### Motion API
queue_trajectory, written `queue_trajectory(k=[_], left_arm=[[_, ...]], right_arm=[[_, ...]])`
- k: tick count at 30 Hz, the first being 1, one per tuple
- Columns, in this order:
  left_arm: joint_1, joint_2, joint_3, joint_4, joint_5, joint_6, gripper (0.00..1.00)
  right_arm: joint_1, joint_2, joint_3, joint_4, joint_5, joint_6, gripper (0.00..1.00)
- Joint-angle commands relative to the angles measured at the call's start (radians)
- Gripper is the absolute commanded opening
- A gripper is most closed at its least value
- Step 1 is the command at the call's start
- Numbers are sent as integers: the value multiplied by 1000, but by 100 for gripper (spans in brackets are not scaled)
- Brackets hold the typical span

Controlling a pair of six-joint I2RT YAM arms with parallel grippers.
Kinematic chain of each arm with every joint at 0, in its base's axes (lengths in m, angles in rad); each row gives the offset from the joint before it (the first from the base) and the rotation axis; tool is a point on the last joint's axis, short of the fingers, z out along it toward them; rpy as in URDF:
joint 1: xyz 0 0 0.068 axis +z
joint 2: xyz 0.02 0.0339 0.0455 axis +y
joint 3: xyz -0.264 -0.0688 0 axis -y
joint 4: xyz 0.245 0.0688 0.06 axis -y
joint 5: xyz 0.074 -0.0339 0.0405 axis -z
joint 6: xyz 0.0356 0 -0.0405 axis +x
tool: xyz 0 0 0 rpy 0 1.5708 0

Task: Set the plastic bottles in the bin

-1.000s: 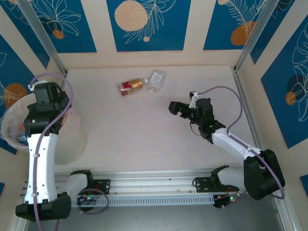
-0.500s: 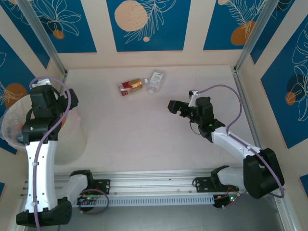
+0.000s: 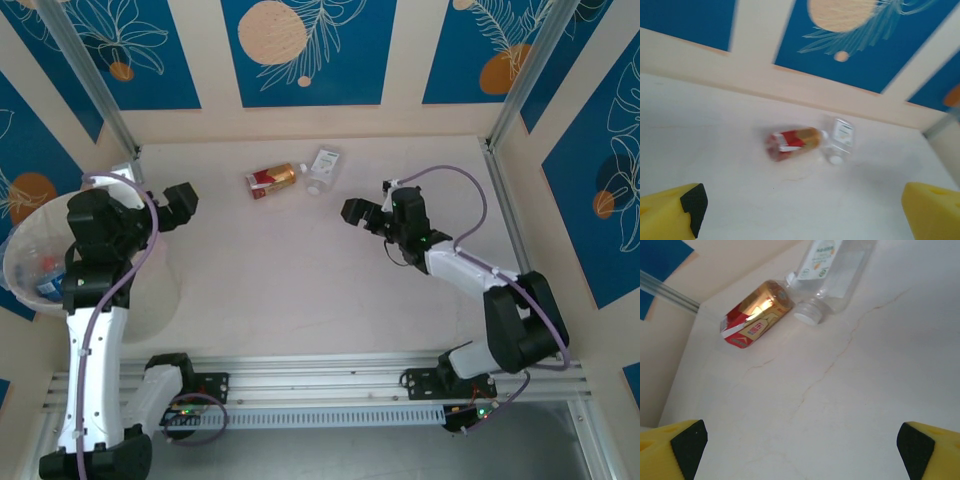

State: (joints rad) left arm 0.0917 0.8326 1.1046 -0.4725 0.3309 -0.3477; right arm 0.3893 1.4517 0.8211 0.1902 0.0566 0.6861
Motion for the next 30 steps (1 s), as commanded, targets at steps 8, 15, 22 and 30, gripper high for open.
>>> queue_trajectory(k=[8, 15, 22, 30], left_arm=[[-10, -19, -217, 454, 442, -263, 100], [-38, -3, -253, 403, 450, -229, 100], [-63, 48, -308, 492, 427, -303, 100], [-111, 104, -289, 440, 379, -249, 100]], right_arm=[[63, 373, 475, -320, 159, 59, 99], [71, 745, 1023, -663, 232, -11, 100], [91, 1090, 1561, -974, 344, -28, 100], [85, 1218, 1755, -1125, 352, -8, 97]])
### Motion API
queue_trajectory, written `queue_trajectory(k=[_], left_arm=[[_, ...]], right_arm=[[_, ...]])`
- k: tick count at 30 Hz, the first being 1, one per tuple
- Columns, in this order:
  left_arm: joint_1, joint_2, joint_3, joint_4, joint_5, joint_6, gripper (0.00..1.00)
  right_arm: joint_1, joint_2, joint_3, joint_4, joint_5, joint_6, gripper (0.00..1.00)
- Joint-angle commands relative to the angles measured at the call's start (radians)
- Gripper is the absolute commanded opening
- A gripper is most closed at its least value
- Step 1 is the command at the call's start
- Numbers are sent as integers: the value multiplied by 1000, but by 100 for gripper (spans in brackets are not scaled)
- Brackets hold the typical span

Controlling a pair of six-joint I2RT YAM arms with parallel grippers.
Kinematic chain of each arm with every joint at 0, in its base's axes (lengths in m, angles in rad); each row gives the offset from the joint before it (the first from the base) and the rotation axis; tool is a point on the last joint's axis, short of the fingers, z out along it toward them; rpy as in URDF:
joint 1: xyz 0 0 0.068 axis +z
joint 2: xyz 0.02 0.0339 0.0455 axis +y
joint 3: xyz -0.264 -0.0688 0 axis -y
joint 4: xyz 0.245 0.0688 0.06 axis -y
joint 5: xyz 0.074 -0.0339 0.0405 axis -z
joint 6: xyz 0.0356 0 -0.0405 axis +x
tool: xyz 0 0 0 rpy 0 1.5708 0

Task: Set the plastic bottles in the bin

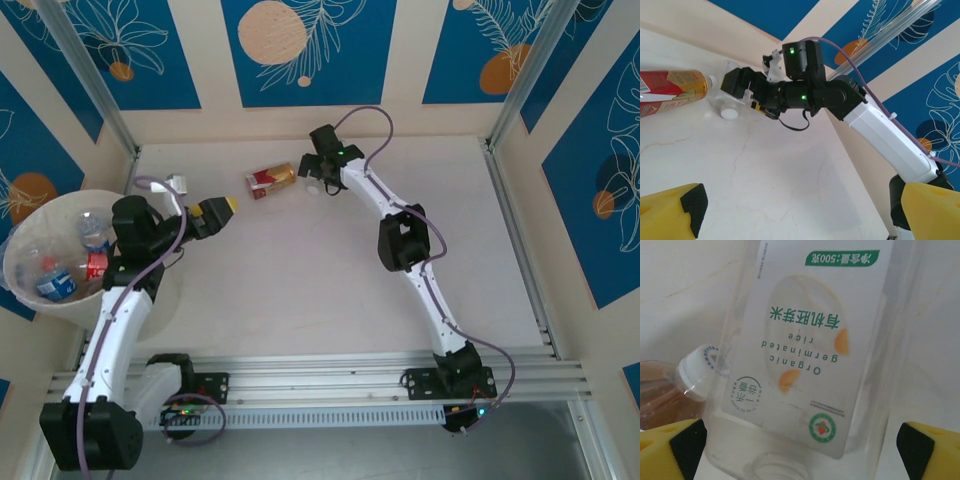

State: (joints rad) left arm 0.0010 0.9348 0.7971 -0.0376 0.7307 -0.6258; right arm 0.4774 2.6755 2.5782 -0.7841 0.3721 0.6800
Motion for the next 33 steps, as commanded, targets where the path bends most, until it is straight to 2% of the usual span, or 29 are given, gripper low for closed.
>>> queue_trajectory(k=[1, 4, 7, 12, 15, 16, 17, 22, 26, 30, 33], left_arm=[[-26, 2, 19, 3, -28, 34, 100], [-44, 12, 22, -2, -44, 46, 100], [-61, 27, 29, -11, -52, 54, 100], [-98, 42, 43, -29, -70, 69, 100], [-117, 46, 51, -41, -81, 82, 100], [-123, 48, 52, -41, -87, 85, 100], [-124, 48, 53, -42, -92, 86, 100], [-134, 66, 55, -45, -113, 89, 100], [-139, 86, 60, -53, -112, 87, 100], [-143, 94, 61, -67, -126, 96, 100], [-144, 101, 63, -78, -140, 103, 100]], right_arm=[[-6, -30, -48, -136, 46, -6, 95], [-8, -154, -256, -19, 45, -42, 84], [-16, -275, -452, 101, 28, -68, 80], [-23, -404, -627, 178, -87, -127, 83], [-9, -459, -685, 188, -83, -166, 92], [-6, -466, -688, 177, -57, -177, 98], [-4, -465, -680, 162, -32, -185, 100], [-5, -408, -613, 135, -47, -188, 100], [-6, -310, -482, 56, 6, -166, 100], [-9, -202, -339, -41, -5, -183, 100], [-8, -136, -251, -127, 58, -170, 100]])
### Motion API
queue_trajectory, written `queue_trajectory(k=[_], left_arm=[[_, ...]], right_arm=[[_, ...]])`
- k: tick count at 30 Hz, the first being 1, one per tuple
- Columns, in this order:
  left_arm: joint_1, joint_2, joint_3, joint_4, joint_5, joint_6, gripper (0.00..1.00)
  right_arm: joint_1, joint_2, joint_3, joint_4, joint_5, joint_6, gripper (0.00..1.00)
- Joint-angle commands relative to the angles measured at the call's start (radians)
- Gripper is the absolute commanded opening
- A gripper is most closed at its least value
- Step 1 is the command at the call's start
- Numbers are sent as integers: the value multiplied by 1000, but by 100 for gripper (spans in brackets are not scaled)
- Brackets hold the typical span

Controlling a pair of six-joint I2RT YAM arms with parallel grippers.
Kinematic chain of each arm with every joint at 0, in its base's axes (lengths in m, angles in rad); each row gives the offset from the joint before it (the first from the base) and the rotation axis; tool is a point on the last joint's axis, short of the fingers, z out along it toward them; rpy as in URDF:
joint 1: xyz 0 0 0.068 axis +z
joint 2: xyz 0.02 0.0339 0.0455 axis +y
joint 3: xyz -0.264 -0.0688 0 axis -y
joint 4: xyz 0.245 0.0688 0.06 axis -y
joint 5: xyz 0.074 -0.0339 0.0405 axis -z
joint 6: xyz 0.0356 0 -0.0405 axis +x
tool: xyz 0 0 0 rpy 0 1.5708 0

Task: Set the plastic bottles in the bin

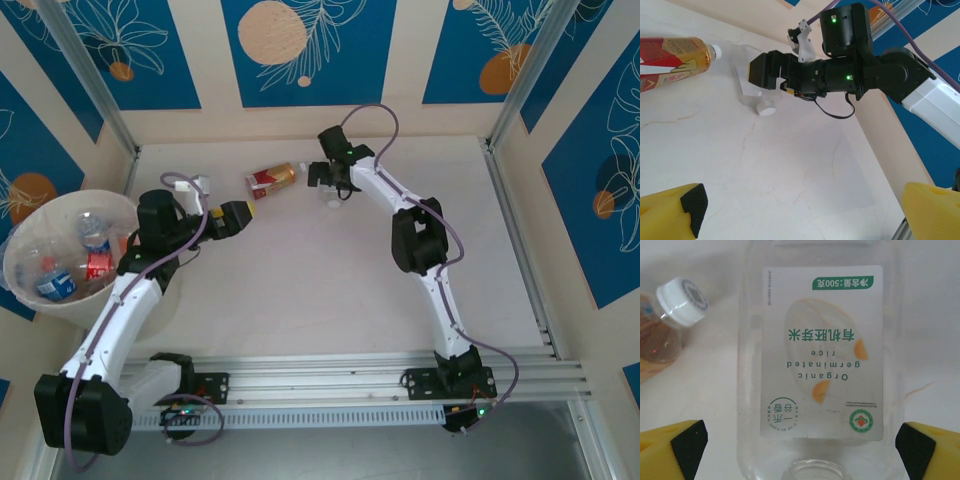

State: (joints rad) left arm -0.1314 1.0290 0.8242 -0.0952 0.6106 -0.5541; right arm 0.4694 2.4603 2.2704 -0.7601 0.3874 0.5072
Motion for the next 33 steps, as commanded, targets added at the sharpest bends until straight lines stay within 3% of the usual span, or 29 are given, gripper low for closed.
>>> queue_trajectory(k=[1, 9, 18, 27, 33], left_arm=[[-11, 9, 38, -23, -20, 31, 100], [-16, 36, 44, -26, -22, 29, 100], [-21, 36, 41, -41, -32, 32, 100], [-96, 64, 77, -19, -37, 25, 100], [-173, 132, 83, 101, -45, -61, 100]], right_arm=[[0, 92, 75, -171, 63, 9, 100], [3, 87, 49, -146, 55, 17, 100], [12, -12, -95, 16, 81, -24, 85], [51, -396, -613, 475, 90, -151, 67], [64, -648, -925, 690, -62, -198, 61]])
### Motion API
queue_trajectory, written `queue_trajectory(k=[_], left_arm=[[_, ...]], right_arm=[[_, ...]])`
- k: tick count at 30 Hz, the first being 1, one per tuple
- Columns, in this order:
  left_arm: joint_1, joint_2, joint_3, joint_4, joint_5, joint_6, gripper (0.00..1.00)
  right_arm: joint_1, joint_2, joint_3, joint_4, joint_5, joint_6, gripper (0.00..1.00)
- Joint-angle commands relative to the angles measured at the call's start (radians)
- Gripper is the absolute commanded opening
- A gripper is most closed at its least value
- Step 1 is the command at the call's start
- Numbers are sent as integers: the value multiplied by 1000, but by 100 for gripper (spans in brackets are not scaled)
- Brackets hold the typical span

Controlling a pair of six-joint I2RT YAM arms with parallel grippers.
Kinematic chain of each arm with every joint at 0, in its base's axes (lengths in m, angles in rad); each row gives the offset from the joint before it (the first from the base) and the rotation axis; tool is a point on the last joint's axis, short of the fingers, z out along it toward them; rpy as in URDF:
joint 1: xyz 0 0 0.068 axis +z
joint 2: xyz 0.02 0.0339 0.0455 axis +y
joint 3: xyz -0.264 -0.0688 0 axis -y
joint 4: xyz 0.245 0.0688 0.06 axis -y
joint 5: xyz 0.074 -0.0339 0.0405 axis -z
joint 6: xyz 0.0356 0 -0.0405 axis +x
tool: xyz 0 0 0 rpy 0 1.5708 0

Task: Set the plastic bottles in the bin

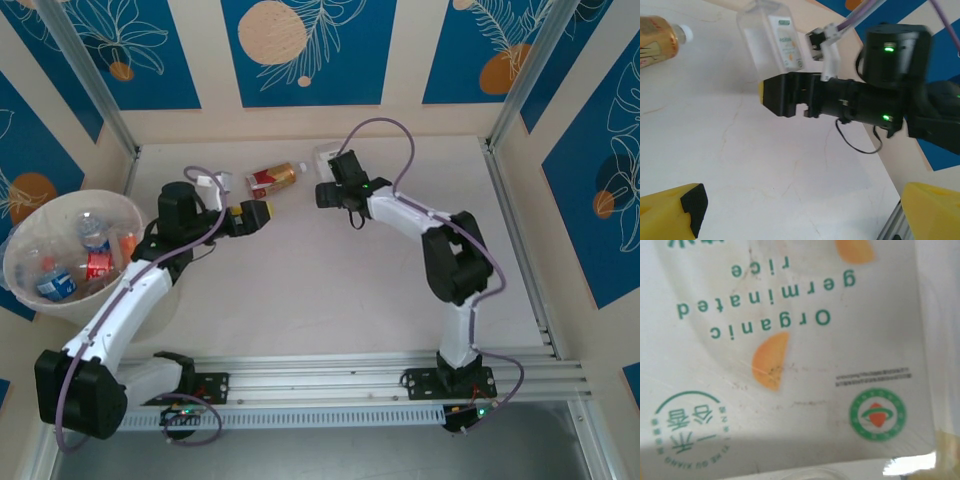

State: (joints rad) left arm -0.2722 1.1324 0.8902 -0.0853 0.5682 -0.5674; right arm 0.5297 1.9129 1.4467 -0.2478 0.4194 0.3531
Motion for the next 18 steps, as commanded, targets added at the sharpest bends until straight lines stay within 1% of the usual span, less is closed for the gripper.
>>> queue_trajectory(k=[1, 5, 7, 10, 12, 13, 16, 18], left_arm=[[-45, 41, 11, 135, 0, -68, 100], [-91, 96, -3, 292, -38, -156, 100], [-108, 128, 5, 325, -51, -173, 100], [-134, 175, 30, 333, -47, -179, 100], [-153, 198, 40, 337, -59, -176, 100], [-163, 207, 47, 323, -81, -171, 100], [-187, 216, 59, 259, -197, -149, 100], [-197, 224, 62, 262, -218, -146, 99]], right_arm=[[7, -144, -150, 208, -131, -43, 59], [24, -275, -326, 323, -312, 3, 58], [41, -330, -402, 370, -385, 14, 58], [65, -381, -477, 414, -484, 27, 59], [77, -398, -503, 418, -521, 29, 59], [84, -406, -515, 423, -535, 32, 59], [90, -430, -549, 470, -596, 51, 60], [95, -429, -537, 453, -636, 39, 61]])
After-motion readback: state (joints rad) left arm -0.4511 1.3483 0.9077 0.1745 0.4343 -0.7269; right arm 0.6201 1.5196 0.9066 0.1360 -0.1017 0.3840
